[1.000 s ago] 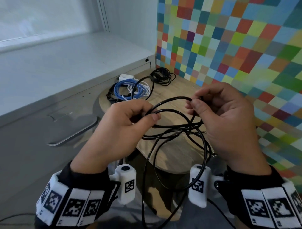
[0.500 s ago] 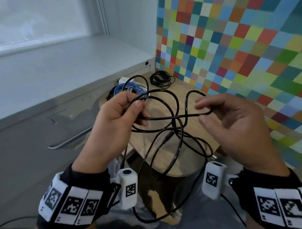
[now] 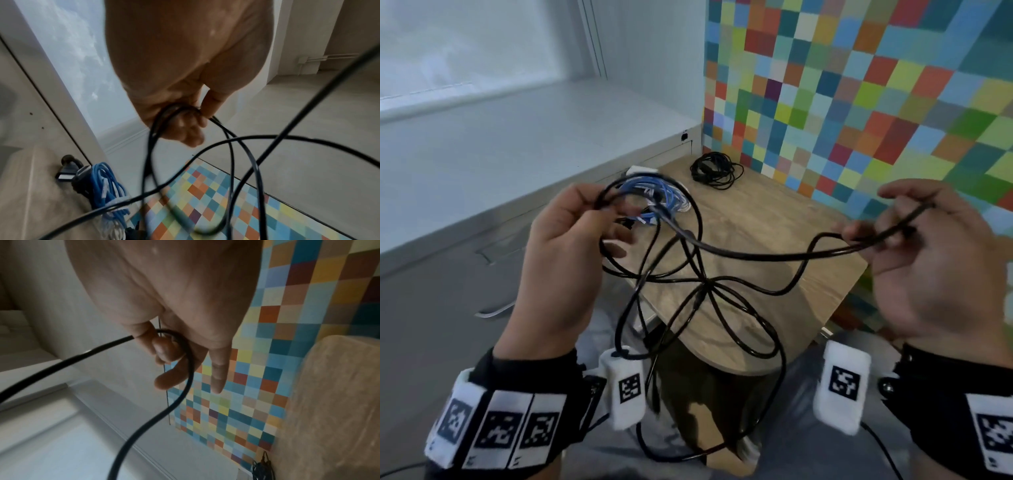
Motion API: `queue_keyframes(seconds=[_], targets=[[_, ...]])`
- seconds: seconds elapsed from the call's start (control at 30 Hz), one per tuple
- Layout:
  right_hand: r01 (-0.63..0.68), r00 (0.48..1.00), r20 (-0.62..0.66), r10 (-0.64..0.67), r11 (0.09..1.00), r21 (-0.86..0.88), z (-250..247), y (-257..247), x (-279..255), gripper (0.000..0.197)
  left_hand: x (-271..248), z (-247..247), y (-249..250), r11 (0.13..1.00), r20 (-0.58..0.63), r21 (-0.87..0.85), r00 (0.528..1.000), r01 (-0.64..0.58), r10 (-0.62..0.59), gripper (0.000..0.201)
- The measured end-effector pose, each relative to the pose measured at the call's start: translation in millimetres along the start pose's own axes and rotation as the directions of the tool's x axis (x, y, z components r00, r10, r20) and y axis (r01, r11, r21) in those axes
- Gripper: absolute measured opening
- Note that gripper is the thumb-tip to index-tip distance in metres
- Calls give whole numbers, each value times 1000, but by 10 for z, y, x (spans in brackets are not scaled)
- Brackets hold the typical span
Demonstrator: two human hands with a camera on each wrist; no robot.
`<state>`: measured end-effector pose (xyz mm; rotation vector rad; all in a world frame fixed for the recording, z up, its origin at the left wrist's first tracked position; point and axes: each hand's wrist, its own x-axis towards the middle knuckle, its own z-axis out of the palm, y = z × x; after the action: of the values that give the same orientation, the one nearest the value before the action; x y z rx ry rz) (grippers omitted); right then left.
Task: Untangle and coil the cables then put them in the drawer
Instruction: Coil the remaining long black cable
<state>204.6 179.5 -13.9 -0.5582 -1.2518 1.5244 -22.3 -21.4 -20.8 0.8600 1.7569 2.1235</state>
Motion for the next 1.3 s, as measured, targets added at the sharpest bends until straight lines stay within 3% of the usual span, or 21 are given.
queue_keyframes(seconds=[0.07,0.13,0.2,0.23,0.3,0.33,0.37,0.47,0.57,0.67,0.73,0.8,0.87,0.93,0.97,1.07,1.17,1.23,1.3], targets=[[-16,999,37,19,997,-71,60,-20,-52,39,-15,17,60,998,-18,44,999,-47,48,37],[-6,996,92,15,995,-103,168,-27,-112,34,-73,54,206,976,-12,81,979,-200,202,42],[15,988,157,3,994,-113,294,-33,-174,22,-184,111,348,932,155,76,927,-355,341,36],[19,984,177,2,993,-119,354,-30,-204,20,-253,151,405,924,299,61,890,-378,345,34],[-6,988,151,22,995,-102,420,-35,-230,25,-360,229,433,934,562,112,797,-339,222,29],[-29,992,122,38,996,-79,419,-41,-226,29,-376,246,407,922,630,189,762,-337,149,28],[-44,995,91,50,997,-60,397,-51,-208,32,-368,235,367,894,646,267,756,-359,110,25],[-43,999,-34,39,994,-104,186,-94,-73,40,-240,103,207,867,551,335,823,-368,137,16],[17,993,-98,-68,895,-446,3,-104,12,37,-111,-32,74,919,380,257,906,-299,188,18],[254,959,102,-263,652,-715,80,-169,-129,45,-98,13,58,901,290,294,928,-318,233,12],[482,871,334,-359,499,-720,255,-233,-278,51,-132,120,59,867,305,366,924,-339,232,5],[601,799,521,-301,426,-677,457,-239,-410,51,-171,207,56,858,310,398,928,-325,207,7],[629,766,620,-168,392,-671,628,-156,-484,44,-202,248,73,860,323,387,922,-333,211,8],[623,741,666,-79,450,-640,686,-68,-497,31,-235,259,124,867,366,362,908,-343,206,5],[600,749,659,-68,492,-631,671,-52,-486,25,-246,260,146,875,380,356,906,-329,186,3],[484,848,518,-114,566,-668,551,-134,-407,15,-232,224,168,892,341,364,930,-269,141,6],[404,915,296,-276,589,-700,281,-230,-222,18,-142,125,101,868,264,426,952,-257,153,7],[305,926,83,-369,598,-741,50,-261,-72,25,-72,30,44,861,199,455,969,-226,149,11],[242,923,10,-384,563,-790,-165,-228,38,22,-35,-34,29,870,170,445,974,-213,152,13]])
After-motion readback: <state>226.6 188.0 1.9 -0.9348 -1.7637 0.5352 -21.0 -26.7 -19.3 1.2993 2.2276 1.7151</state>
